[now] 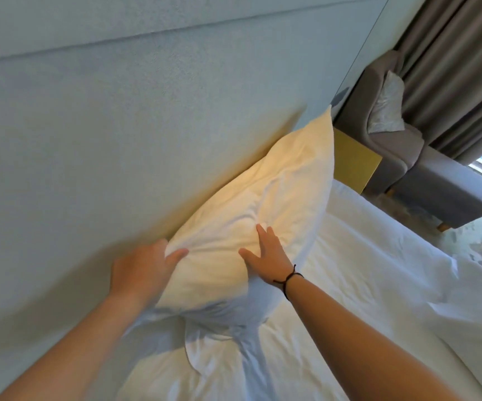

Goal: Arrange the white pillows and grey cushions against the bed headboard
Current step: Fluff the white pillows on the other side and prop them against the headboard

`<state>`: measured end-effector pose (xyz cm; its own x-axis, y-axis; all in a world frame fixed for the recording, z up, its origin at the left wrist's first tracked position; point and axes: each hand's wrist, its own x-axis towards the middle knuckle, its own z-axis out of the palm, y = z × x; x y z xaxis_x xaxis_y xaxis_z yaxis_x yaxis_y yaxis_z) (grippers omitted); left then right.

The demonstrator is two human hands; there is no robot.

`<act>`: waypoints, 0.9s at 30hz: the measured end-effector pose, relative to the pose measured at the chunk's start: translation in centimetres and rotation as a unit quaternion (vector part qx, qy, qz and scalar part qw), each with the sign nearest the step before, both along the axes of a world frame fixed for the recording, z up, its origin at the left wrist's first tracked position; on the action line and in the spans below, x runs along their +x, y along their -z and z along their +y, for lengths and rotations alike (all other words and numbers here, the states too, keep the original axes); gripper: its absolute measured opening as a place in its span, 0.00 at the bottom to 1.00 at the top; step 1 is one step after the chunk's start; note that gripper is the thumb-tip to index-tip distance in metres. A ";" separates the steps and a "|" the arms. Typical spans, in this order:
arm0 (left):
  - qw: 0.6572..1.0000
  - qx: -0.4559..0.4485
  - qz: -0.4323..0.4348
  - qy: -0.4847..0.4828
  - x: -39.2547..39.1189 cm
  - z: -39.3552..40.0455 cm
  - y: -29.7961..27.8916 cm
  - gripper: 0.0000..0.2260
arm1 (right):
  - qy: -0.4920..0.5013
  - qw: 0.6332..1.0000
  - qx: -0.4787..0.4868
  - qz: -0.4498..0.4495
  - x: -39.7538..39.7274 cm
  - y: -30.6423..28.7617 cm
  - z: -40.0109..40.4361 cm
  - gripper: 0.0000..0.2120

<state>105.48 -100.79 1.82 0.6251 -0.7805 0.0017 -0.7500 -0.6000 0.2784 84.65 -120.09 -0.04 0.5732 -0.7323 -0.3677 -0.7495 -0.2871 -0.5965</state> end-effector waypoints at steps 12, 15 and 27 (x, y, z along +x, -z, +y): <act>0.944 -0.116 0.292 -0.105 -0.1 9.2 -0.8 0.11 | 0.004 0.995 0.068 -0.066 -5.2 0.4 6.6 0.44; 0.895 -0.204 0.345 -0.198 -0.6 12.4 -1.4 0.11 | -0.025 0.995 0.062 -0.074 -5.2 -0.1 8.5 0.44; 0.899 -0.260 0.209 -0.284 -8.3 14.1 -3.5 0.06 | -0.015 0.997 0.061 -0.054 -9.9 -1.4 11.7 0.40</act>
